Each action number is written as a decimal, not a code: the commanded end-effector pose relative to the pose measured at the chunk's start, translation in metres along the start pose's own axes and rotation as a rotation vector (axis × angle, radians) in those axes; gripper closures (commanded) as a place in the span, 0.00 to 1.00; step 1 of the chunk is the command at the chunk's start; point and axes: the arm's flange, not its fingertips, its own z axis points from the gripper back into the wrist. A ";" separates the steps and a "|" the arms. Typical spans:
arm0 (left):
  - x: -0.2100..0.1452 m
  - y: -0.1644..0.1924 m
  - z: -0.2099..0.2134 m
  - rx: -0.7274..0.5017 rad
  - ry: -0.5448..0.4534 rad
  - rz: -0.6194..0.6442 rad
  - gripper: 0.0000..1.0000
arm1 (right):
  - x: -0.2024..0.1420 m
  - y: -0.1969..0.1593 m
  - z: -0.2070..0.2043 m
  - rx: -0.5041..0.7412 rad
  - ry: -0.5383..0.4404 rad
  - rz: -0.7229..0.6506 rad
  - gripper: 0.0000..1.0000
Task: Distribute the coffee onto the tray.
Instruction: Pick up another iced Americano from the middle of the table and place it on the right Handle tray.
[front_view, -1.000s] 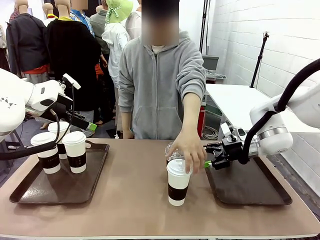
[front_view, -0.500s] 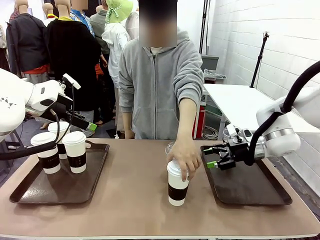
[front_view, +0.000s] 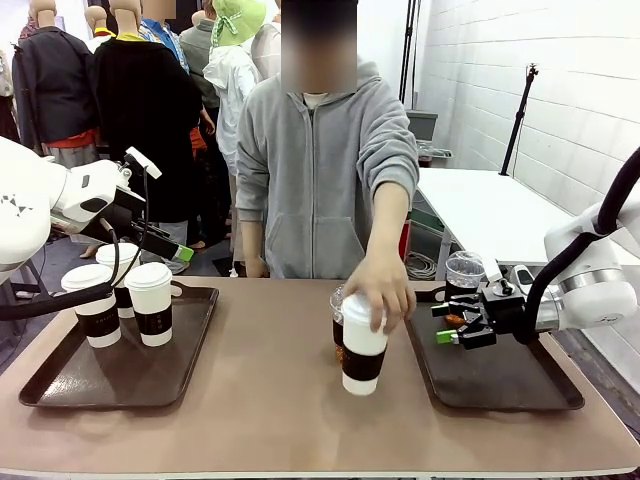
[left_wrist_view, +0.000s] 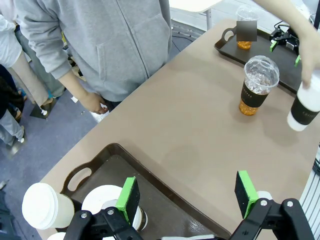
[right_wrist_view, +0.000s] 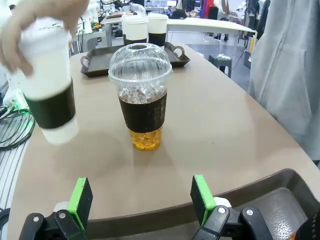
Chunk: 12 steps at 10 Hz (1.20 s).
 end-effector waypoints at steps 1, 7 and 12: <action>-0.002 0.002 -0.001 -0.004 0.000 0.004 0.00 | 0.001 0.006 -0.003 0.009 -0.019 0.018 0.00; -0.002 0.002 -0.001 -0.004 0.000 0.004 0.00 | 0.000 0.000 0.000 0.000 0.000 0.000 0.00; -0.002 0.002 -0.001 -0.004 0.000 0.004 0.00 | 0.017 -0.013 -0.039 0.023 -0.019 0.029 0.00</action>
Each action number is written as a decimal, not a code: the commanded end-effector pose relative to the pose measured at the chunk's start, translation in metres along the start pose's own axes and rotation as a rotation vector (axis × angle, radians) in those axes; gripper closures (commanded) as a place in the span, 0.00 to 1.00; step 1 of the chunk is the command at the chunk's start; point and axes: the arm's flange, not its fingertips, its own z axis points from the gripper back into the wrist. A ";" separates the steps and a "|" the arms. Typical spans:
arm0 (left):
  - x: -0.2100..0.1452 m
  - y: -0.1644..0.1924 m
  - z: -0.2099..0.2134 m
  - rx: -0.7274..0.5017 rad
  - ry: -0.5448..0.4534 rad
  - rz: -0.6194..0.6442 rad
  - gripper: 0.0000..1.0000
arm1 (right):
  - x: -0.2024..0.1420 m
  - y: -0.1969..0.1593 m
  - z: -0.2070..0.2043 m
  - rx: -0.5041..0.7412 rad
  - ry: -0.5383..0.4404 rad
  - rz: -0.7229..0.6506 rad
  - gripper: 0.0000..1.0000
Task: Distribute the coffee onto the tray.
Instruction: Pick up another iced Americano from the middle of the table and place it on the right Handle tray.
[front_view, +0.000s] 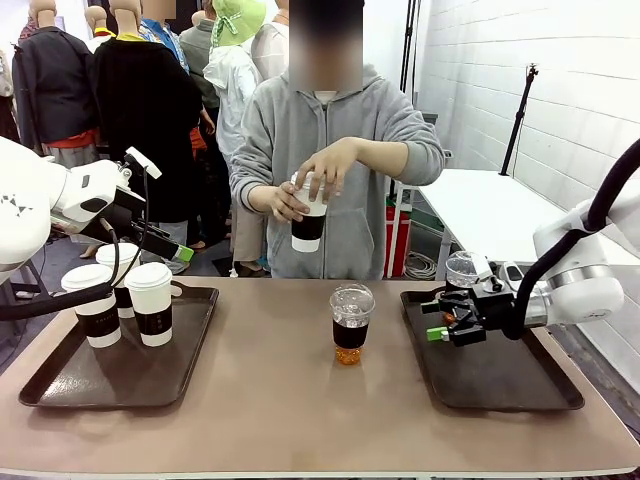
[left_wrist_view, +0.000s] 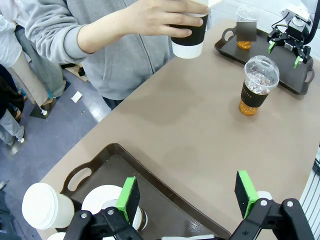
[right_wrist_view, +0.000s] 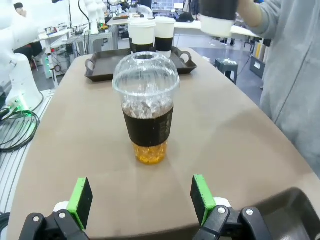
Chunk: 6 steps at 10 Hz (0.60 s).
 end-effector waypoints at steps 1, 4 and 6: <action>-0.002 0.002 -0.001 -0.004 0.000 0.004 0.00 | 0.004 -0.012 -0.020 -0.004 -0.010 0.002 0.00; -0.002 0.002 -0.001 -0.004 0.000 0.004 0.00 | 0.009 -0.016 -0.043 0.010 -0.014 -0.005 0.00; -0.002 0.002 -0.001 -0.004 0.000 0.004 0.00 | 0.010 -0.020 -0.058 0.019 -0.016 -0.002 0.00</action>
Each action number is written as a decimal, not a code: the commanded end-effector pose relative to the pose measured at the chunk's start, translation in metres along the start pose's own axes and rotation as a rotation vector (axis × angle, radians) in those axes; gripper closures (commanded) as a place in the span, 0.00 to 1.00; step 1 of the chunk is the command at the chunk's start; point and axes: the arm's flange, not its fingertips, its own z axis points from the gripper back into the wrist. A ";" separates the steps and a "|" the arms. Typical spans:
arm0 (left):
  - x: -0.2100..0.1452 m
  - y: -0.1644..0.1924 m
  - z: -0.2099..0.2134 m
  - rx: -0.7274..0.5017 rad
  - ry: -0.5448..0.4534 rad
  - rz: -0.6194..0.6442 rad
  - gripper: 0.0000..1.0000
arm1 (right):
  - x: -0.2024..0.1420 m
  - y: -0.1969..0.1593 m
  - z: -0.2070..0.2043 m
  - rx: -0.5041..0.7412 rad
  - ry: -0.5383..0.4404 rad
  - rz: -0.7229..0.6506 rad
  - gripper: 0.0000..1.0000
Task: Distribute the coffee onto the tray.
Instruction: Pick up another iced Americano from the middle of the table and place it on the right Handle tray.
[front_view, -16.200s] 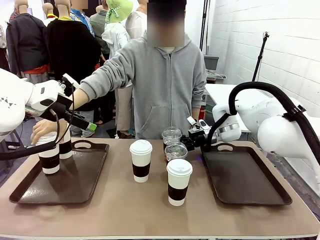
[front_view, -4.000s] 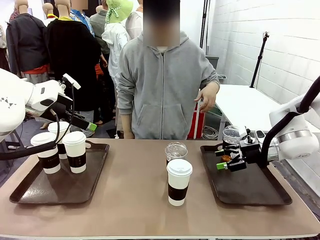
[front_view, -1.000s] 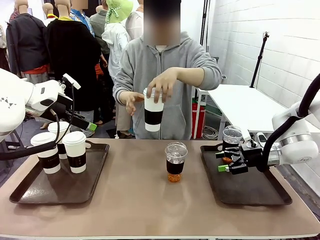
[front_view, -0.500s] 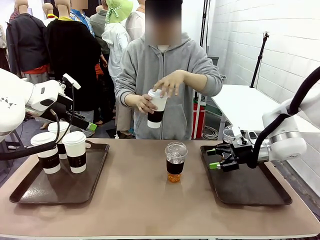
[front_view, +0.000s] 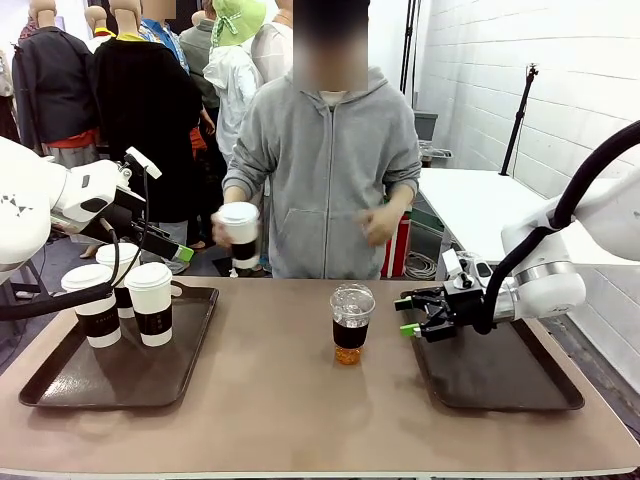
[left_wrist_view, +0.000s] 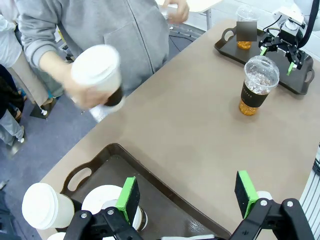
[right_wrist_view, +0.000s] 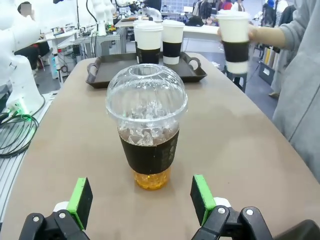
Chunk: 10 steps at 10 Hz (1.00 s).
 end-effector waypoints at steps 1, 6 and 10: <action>-0.002 0.002 -0.001 -0.004 0.000 0.004 0.00 | 0.001 -0.011 -0.015 -0.027 -0.008 -0.019 0.00; -0.002 0.002 -0.001 -0.004 0.000 0.004 0.00 | -0.005 -0.024 -0.043 0.000 -0.027 -0.019 0.00; -0.002 0.002 -0.001 -0.004 0.000 0.004 0.00 | -0.013 -0.030 -0.062 0.034 -0.037 -0.029 0.00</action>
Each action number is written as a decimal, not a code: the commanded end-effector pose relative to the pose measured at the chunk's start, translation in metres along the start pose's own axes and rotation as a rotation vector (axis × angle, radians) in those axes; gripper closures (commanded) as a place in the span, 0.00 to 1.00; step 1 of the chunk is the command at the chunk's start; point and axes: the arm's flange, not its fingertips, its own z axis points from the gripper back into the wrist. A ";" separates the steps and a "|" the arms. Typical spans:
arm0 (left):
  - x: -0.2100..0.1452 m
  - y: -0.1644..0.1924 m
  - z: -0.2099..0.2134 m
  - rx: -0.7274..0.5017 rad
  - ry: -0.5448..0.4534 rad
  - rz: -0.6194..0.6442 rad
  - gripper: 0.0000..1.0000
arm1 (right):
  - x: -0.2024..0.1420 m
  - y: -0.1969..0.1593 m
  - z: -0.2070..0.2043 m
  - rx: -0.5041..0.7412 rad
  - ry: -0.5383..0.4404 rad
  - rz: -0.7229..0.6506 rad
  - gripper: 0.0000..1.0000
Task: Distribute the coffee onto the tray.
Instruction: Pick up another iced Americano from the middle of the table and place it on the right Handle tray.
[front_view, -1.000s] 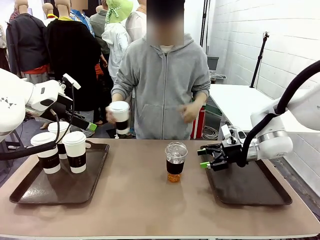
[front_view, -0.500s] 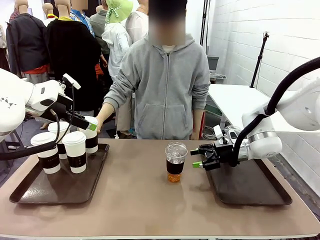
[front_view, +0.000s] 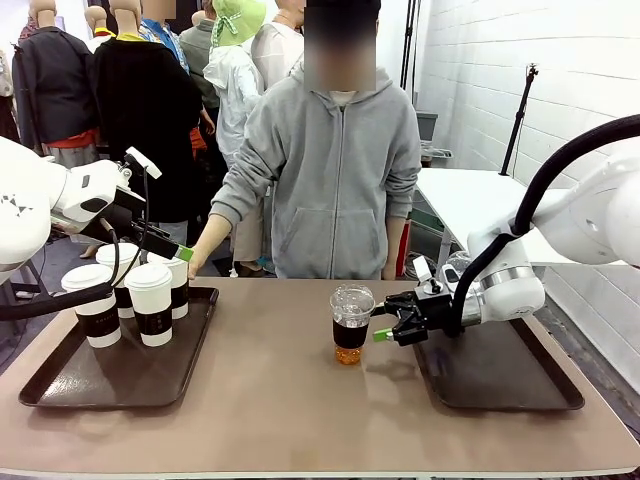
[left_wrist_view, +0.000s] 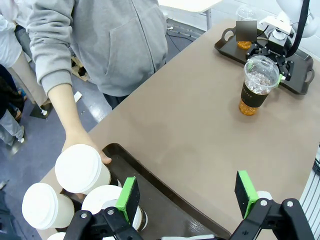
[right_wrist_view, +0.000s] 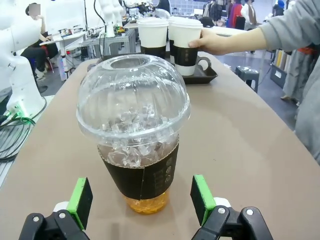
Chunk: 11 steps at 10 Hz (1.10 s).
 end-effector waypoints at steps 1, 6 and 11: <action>-0.002 0.002 -0.001 -0.004 0.000 0.004 0.00 | 0.000 -0.008 -0.010 -0.007 -0.026 -0.016 0.00; -0.002 0.002 -0.001 -0.004 0.000 0.004 0.00 | 0.002 -0.010 -0.020 0.023 -0.020 -0.013 0.00; -0.002 0.002 -0.001 -0.004 0.000 0.004 0.00 | 0.006 -0.014 -0.037 0.092 -0.020 -0.019 0.00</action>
